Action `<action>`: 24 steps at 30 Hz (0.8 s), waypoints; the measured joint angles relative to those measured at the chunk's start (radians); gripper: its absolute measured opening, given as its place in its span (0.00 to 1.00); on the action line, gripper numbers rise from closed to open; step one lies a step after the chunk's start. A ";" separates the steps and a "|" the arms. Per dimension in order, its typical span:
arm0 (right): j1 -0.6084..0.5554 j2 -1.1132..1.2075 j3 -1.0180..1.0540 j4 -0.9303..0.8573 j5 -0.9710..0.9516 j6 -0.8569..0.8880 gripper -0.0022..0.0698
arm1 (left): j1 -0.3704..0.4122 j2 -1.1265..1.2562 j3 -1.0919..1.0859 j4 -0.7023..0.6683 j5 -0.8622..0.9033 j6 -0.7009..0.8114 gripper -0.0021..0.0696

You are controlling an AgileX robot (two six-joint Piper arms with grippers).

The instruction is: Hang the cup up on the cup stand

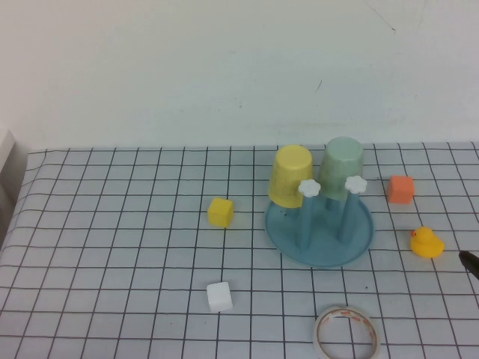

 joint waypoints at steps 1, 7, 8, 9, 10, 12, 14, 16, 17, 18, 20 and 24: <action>0.000 0.000 0.000 0.000 0.000 0.000 0.54 | 0.012 0.000 0.000 -0.007 0.000 0.029 0.03; 0.000 0.000 0.000 0.000 0.000 0.000 0.54 | 0.047 0.000 0.000 -0.047 0.000 0.110 0.03; 0.000 0.000 0.000 0.000 0.000 0.000 0.54 | 0.047 0.000 0.000 -0.047 0.000 0.113 0.03; 0.000 0.000 0.000 0.000 0.000 0.000 0.54 | 0.047 0.000 0.000 -0.047 0.000 0.112 0.03; 0.000 0.000 0.000 0.000 0.000 0.000 0.54 | 0.047 0.000 0.000 -0.047 0.000 0.114 0.03; 0.000 0.000 0.000 0.000 0.000 0.000 0.54 | 0.047 0.000 0.000 -0.047 0.000 0.114 0.03; 0.000 0.000 0.000 0.000 0.000 0.000 0.54 | 0.047 0.000 0.000 -0.047 0.000 0.114 0.03; 0.000 0.000 0.000 0.000 0.000 0.000 0.54 | 0.047 -0.001 0.000 -0.047 0.000 0.114 0.03; 0.000 0.000 0.000 0.000 0.000 0.000 0.54 | 0.047 -0.001 0.000 -0.047 0.000 0.114 0.03; 0.000 0.000 0.000 0.000 0.000 0.000 0.54 | 0.047 -0.001 0.000 -0.047 0.000 0.114 0.03; 0.000 0.000 0.000 0.000 0.000 0.000 0.54 | 0.047 -0.001 0.000 -0.047 0.000 0.114 0.03; 0.000 0.000 0.000 0.000 0.000 0.000 0.54 | 0.047 -0.001 0.000 -0.047 0.000 0.114 0.03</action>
